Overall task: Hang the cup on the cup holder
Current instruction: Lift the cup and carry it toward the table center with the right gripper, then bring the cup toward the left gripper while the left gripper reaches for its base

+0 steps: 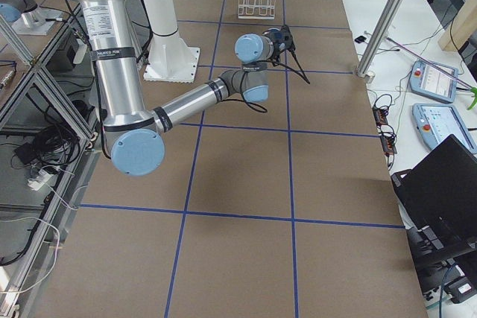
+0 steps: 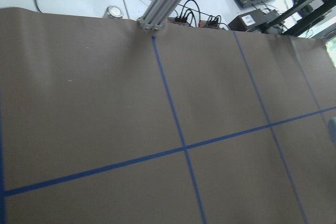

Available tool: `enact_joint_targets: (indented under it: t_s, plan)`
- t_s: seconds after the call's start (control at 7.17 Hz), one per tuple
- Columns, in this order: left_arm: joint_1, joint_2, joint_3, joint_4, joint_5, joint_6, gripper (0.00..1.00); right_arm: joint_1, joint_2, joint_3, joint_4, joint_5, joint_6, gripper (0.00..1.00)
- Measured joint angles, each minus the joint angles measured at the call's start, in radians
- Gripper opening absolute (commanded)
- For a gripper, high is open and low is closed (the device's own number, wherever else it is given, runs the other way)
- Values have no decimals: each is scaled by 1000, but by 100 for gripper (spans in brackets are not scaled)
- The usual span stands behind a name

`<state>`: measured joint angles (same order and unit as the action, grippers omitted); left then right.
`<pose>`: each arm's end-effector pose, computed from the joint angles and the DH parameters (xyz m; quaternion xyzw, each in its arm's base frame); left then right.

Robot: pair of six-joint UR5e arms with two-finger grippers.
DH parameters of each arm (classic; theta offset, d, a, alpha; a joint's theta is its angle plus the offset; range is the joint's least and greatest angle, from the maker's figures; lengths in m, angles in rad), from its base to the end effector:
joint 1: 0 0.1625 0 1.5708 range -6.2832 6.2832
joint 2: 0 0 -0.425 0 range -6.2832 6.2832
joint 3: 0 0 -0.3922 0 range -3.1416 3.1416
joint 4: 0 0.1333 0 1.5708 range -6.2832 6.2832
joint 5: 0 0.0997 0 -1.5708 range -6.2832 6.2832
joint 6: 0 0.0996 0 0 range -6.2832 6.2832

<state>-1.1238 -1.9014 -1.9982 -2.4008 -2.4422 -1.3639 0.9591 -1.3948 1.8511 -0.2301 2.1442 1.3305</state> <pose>0.1582 -0.4622 0.1941 0.1664 0.6913 -0.0113 0.7031 -0.2140 -0.4431 0.2922 0.2782 -0.7189 0.0030 0.6370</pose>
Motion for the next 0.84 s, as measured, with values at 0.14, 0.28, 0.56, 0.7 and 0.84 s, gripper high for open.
enact_joint_targets:
  t_s: [0.14, 0.28, 0.56, 0.7, 0.84]
  plan:
    - [41, -29, 0, -76, 3, -163, 98, -65, 0, 0, 109, -81, 65, 0]
    - [83, -46, 1, -134, 5, -303, 98, -144, 1, -1, 206, -170, 92, 0]
    - [174, -64, 5, -240, 67, -505, 98, -292, 20, -2, 358, -332, 103, 0]
    - [241, -72, 7, -288, 124, -558, 98, -351, 47, -3, 395, -399, 101, 0]
    - [293, -82, 7, -316, 159, -597, 98, -395, 72, -3, 412, -448, 98, 0]
